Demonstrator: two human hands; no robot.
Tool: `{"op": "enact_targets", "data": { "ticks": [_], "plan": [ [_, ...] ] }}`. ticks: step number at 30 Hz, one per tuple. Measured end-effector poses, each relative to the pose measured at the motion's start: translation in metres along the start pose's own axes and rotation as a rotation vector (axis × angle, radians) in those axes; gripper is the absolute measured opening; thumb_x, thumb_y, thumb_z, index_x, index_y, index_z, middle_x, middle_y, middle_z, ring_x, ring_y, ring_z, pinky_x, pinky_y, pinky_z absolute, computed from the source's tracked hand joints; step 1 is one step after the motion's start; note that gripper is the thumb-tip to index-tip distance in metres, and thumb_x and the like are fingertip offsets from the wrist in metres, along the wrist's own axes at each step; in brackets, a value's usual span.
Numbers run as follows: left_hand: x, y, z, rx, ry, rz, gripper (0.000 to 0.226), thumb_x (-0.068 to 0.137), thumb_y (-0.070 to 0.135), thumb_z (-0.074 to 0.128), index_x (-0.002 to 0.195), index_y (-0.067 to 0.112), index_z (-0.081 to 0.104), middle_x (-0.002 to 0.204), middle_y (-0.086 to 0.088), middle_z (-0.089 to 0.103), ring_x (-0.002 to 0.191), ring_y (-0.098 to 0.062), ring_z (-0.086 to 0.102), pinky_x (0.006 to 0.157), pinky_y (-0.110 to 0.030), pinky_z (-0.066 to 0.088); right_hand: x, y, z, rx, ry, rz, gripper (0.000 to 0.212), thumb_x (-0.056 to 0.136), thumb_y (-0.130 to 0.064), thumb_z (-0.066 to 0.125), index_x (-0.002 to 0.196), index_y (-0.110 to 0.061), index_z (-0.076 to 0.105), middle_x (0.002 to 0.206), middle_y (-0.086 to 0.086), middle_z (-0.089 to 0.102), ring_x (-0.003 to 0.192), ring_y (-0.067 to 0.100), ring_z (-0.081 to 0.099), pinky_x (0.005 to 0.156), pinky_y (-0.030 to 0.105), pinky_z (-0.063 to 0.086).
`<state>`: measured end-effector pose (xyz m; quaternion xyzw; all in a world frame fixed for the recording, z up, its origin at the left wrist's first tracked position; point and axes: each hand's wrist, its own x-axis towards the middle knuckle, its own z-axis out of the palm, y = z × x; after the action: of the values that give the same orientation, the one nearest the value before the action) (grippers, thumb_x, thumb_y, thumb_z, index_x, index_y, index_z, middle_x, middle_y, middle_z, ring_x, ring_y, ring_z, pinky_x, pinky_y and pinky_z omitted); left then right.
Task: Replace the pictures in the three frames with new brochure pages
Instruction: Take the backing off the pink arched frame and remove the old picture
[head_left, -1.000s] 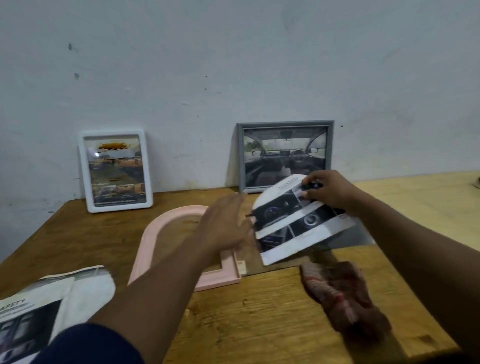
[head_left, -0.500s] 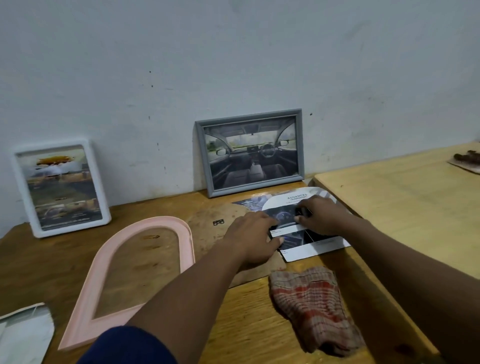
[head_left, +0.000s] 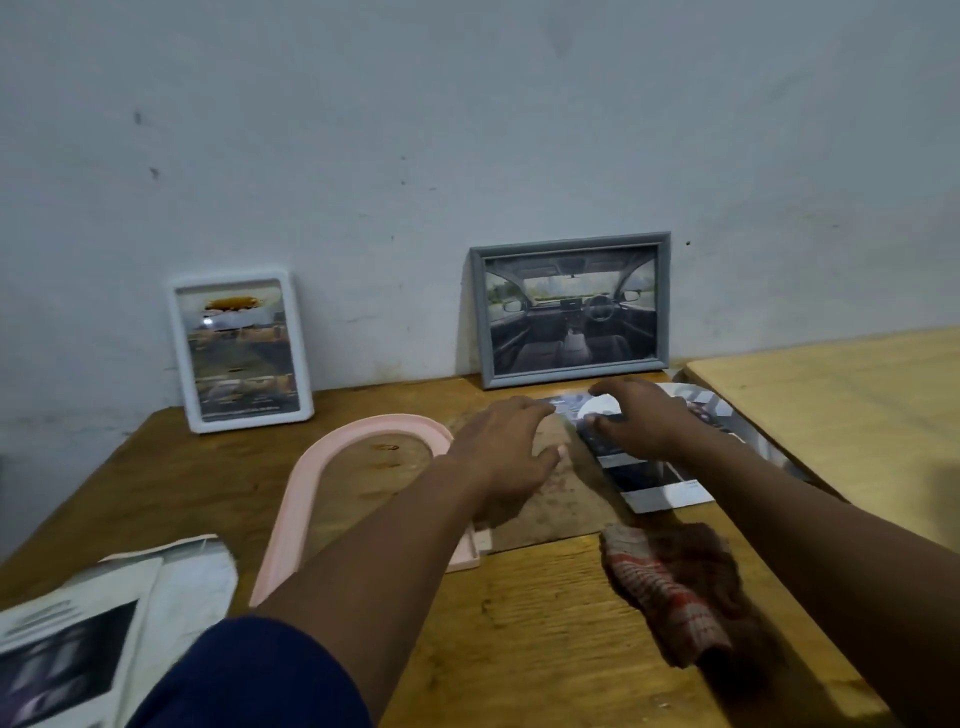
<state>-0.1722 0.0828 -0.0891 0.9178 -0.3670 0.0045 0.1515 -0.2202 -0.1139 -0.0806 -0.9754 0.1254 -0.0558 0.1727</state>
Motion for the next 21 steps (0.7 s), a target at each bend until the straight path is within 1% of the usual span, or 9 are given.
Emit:
{"op": "enact_targets", "data": {
  "ticks": [5,6,8,11,13,15,17,21],
  "plan": [
    [-0.056,-0.060,-0.042,-0.025,0.069,-0.140,0.063,0.096,0.047,0.060,0.153,0.031,0.040,0.158,0.003,0.040,0.142,-0.022,0.040,0.113,-0.043,0.038,-0.004,-0.094,0.009,0.080,-0.075,-0.180,0.045,0.094,-0.032,0.064,0.137,-0.022,0.053,0.137,0.005,0.057,0.117,0.024,0.057,0.096,0.038,0.050],
    [-0.070,-0.074,-0.048,-0.034,0.084,-0.180,0.063,0.095,0.047,0.061,0.152,0.030,0.040,0.158,0.002,0.040,0.141,-0.023,0.041,0.112,-0.044,0.039,-0.006,-0.114,0.014,0.091,-0.086,-0.209,0.044,0.094,-0.030,0.064,0.136,-0.021,0.055,0.135,0.005,0.058,0.116,0.024,0.058,0.095,0.038,0.051],
    [-0.099,-0.103,-0.056,-0.051,0.114,-0.262,0.062,0.094,0.046,0.062,0.151,0.031,0.042,0.154,0.001,0.044,0.137,-0.023,0.045,0.110,-0.043,0.042,-0.012,-0.155,0.027,0.093,-0.097,-0.268,0.042,0.094,-0.033,0.064,0.133,-0.021,0.058,0.130,0.005,0.060,0.111,0.023,0.059,0.095,0.039,0.052],
    [-0.142,-0.141,-0.066,-0.106,0.176,-0.385,0.057,0.094,0.043,0.066,0.147,0.032,0.047,0.149,0.002,0.051,0.129,-0.022,0.051,0.106,-0.041,0.046,-0.021,-0.210,0.047,0.081,-0.120,-0.367,0.037,0.092,-0.036,0.064,0.127,-0.023,0.062,0.123,0.002,0.065,0.104,0.019,0.060,0.091,0.035,0.051],
    [-0.169,-0.163,-0.072,-0.126,0.198,-0.481,0.060,0.095,0.042,0.065,0.150,0.030,0.044,0.154,0.001,0.046,0.136,-0.024,0.047,0.109,-0.042,0.043,-0.027,-0.240,0.061,0.080,-0.161,-0.416,0.034,0.094,-0.034,0.063,0.126,-0.023,0.063,0.124,0.001,0.064,0.106,0.018,0.059,0.089,0.032,0.050],
    [-0.196,-0.187,-0.074,-0.130,0.226,-0.550,0.063,0.096,0.044,0.063,0.153,0.027,0.041,0.157,-0.001,0.043,0.140,-0.025,0.044,0.112,-0.043,0.041,-0.034,-0.266,0.074,0.090,-0.208,-0.456,0.032,0.094,-0.033,0.062,0.125,-0.023,0.063,0.125,0.001,0.064,0.107,0.018,0.059,0.091,0.035,0.052],
    [-0.219,-0.209,-0.072,-0.134,0.249,-0.584,0.063,0.095,0.046,0.062,0.151,0.026,0.042,0.156,-0.002,0.045,0.139,-0.025,0.045,0.111,-0.042,0.041,-0.041,-0.287,0.085,0.077,-0.241,-0.486,0.033,0.094,-0.034,0.063,0.125,-0.023,0.063,0.125,0.000,0.064,0.107,0.018,0.059,0.093,0.039,0.053],
    [-0.255,-0.237,-0.066,-0.145,0.253,-0.627,0.062,0.097,0.044,0.059,0.152,0.022,0.042,0.157,-0.003,0.042,0.140,-0.025,0.042,0.113,-0.043,0.039,-0.055,-0.317,0.107,0.034,-0.316,-0.519,0.037,0.092,-0.038,0.064,0.126,-0.023,0.063,0.119,-0.002,0.065,0.103,0.019,0.061,0.089,0.039,0.055]
  ]
}}
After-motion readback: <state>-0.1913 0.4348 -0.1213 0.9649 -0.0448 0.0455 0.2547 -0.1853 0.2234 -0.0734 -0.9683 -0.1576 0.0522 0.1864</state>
